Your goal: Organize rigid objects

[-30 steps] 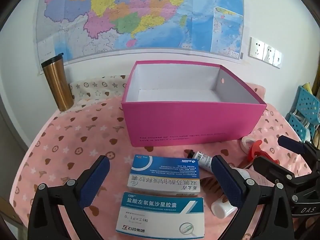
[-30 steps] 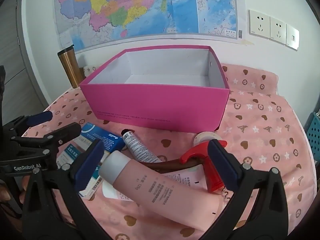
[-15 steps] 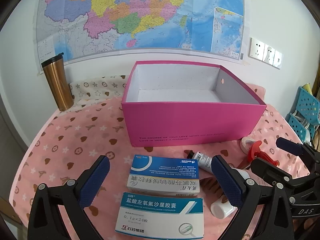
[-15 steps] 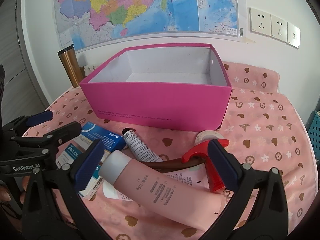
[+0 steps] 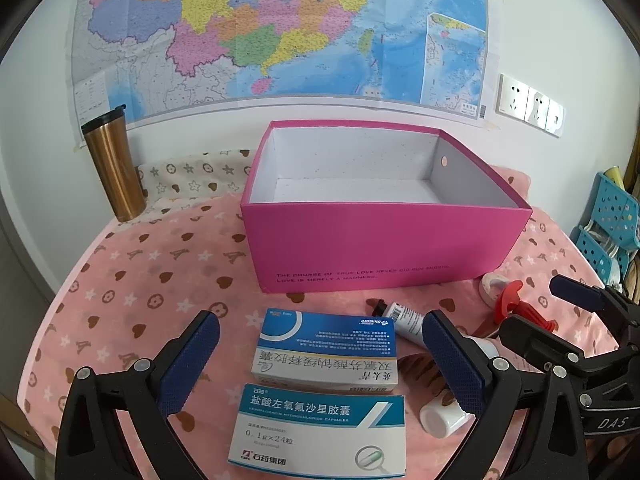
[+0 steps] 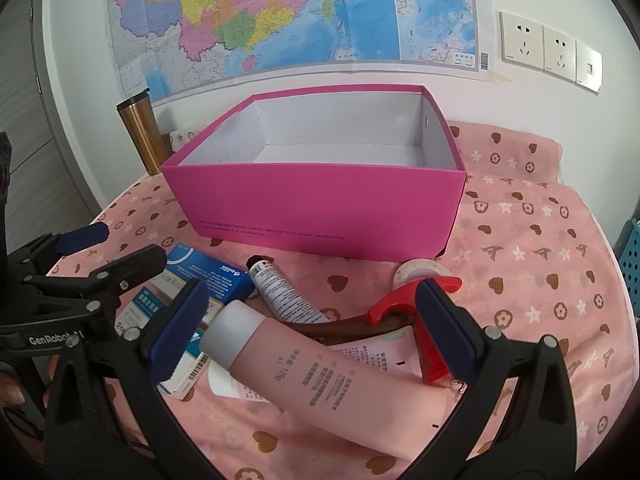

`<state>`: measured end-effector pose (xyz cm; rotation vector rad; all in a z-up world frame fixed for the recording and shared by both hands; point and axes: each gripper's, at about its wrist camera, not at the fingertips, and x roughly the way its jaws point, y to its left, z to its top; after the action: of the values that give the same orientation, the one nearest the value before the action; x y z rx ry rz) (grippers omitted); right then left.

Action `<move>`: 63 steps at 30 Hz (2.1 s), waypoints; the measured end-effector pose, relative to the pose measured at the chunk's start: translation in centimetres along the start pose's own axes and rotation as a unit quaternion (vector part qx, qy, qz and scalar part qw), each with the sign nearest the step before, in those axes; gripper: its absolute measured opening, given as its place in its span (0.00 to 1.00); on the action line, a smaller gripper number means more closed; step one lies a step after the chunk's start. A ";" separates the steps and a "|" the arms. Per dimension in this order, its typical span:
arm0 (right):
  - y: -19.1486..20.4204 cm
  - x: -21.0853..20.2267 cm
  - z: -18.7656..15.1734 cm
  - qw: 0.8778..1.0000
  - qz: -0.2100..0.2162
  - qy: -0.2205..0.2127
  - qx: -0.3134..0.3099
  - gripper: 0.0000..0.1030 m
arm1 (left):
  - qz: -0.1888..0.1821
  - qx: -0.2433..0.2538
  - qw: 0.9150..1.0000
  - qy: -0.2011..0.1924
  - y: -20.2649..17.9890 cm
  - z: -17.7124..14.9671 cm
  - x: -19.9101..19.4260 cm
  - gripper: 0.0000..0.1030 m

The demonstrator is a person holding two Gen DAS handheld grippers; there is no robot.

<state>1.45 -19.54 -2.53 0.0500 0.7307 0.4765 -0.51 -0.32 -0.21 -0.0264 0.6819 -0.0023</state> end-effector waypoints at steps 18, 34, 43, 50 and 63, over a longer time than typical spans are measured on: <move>0.5 0.2 0.1 1.000 0.012 0.003 -0.005 1.00 | -0.003 -0.009 1.000 0.001 0.3 0.1 0.2 1.00; 4.0 1.2 0.1 0.990 0.124 0.041 -0.056 0.83 | -0.018 -0.033 0.998 0.049 6.3 -1.6 2.5 0.97; 5.3 5.5 1.7 0.980 0.146 0.121 -0.061 0.61 | -0.068 -0.025 0.994 0.085 6.4 -2.0 4.8 0.76; 5.6 8.6 1.8 0.969 0.145 0.187 -0.067 0.60 | -0.104 -0.031 0.988 0.112 6.8 -2.1 6.2 0.63; 5.3 11.0 1.2 0.959 0.172 0.221 -0.037 0.48 | -0.151 -0.032 0.979 0.132 6.7 -2.1 6.8 0.55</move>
<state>7.14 -9.86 -7.48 -0.0011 1.1504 0.8640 3.39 6.27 -6.33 -0.1934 0.9378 -0.2797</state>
